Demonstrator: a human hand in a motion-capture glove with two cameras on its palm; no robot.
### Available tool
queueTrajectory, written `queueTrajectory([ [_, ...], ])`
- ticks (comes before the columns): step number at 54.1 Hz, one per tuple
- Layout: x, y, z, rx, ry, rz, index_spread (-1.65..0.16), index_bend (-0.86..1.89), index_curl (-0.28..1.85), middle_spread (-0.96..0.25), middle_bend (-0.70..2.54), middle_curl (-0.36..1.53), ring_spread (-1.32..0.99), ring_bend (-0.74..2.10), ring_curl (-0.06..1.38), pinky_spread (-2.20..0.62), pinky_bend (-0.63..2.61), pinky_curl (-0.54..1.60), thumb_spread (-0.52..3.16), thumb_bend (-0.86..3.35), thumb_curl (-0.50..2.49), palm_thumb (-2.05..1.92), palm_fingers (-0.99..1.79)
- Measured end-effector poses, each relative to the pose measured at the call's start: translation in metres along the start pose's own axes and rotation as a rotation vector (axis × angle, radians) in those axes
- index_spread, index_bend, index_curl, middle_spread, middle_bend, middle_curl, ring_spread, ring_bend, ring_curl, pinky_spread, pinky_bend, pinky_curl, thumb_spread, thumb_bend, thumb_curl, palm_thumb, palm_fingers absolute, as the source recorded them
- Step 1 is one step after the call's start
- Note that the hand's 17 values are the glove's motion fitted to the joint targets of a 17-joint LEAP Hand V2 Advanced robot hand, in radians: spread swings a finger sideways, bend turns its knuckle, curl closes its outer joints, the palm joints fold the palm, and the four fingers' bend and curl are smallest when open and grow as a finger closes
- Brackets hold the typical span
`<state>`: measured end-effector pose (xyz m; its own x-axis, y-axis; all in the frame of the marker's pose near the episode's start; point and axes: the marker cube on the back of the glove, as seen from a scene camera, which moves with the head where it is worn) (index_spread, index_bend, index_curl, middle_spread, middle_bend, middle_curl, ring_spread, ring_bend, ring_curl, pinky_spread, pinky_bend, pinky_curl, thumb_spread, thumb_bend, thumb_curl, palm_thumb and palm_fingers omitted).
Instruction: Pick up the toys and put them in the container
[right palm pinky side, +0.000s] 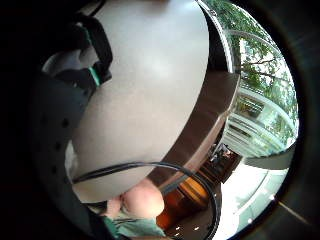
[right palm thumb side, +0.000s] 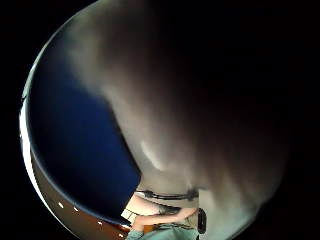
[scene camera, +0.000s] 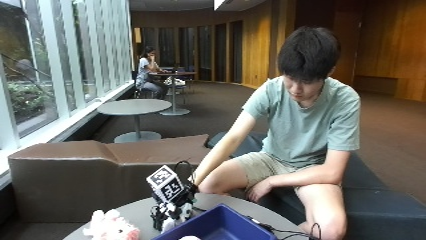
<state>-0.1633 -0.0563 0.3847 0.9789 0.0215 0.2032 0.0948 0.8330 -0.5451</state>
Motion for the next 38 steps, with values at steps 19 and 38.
queueTrajectory([
  [19,-0.004,-0.005,0.004,0.265,0.012,0.015,-0.25,0.38,0.24,-0.2,0.46,0.38,-0.34,0.88,0.52,-0.34,1.07,0.32,1.32,0.14,0.47,0.55,0.85],
  [38,0.013,0.013,-0.055,0.349,-0.1,-0.022,-0.3,0.77,0.46,-0.31,0.93,0.63,-0.42,1.04,0.62,-0.39,0.87,0.33,0.86,0.16,0.74,0.72,1.19],
])
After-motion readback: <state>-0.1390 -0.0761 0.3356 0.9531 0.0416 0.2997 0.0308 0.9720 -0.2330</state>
